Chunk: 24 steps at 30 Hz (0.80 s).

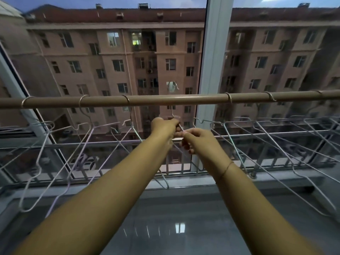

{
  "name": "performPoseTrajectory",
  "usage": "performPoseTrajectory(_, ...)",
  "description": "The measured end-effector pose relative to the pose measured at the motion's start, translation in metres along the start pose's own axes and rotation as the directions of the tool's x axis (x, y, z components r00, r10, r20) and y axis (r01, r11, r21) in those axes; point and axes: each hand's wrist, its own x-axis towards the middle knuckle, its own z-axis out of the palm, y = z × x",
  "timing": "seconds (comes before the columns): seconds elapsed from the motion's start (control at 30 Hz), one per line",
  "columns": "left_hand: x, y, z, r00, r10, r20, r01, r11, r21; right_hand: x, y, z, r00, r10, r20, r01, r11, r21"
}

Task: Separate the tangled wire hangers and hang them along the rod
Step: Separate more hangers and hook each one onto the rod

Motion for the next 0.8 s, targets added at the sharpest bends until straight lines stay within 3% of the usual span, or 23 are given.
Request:
performPoseTrajectory(0.17, -0.004, -0.033, -0.003, 0.995, -0.08, 0.051, 0.071, 0.984, 0.165, -0.002, 0.026, -0.005, 0.995, 0.073, -0.074, -0.075, 0.997, -0.03)
performPoseTrajectory(0.27, -0.008, -0.042, -0.014, 0.985, -0.127, 0.118, 0.093, 0.962, 0.256, 0.002, 0.037, -0.012, 0.989, 0.036, -0.141, -0.056, 0.988, -0.143)
performPoseTrajectory(0.37, -0.011, -0.043, -0.027, 0.955, -0.177, 0.236, 0.091, 0.937, 0.336, 0.005, 0.039, -0.014, 0.996, -0.069, -0.057, 0.049, 0.954, -0.294)
performPoseTrajectory(0.47, -0.013, -0.045, -0.041, 0.922, -0.214, 0.323, 0.07, 0.912, 0.405, 0.008, 0.042, -0.014, 0.989, -0.124, 0.084, 0.15, 0.805, -0.573)
performPoseTrajectory(0.53, -0.013, -0.048, -0.05, 0.91, -0.22, 0.352, 0.039, 0.89, 0.455, 0.007, 0.046, -0.015, 0.985, -0.107, 0.135, 0.17, 0.728, -0.664)
performPoseTrajectory(0.67, -0.009, -0.053, -0.06, 0.922, -0.166, 0.349, -0.042, 0.854, 0.519, 0.0, 0.05, -0.023, 0.989, 0.001, 0.147, 0.102, 0.718, -0.689)
performPoseTrajectory(0.8, -0.01, -0.055, -0.056, 0.949, -0.086, 0.303, -0.06, 0.896, 0.441, -0.01, 0.046, -0.029, 0.987, 0.046, 0.157, 0.064, 0.774, -0.63)
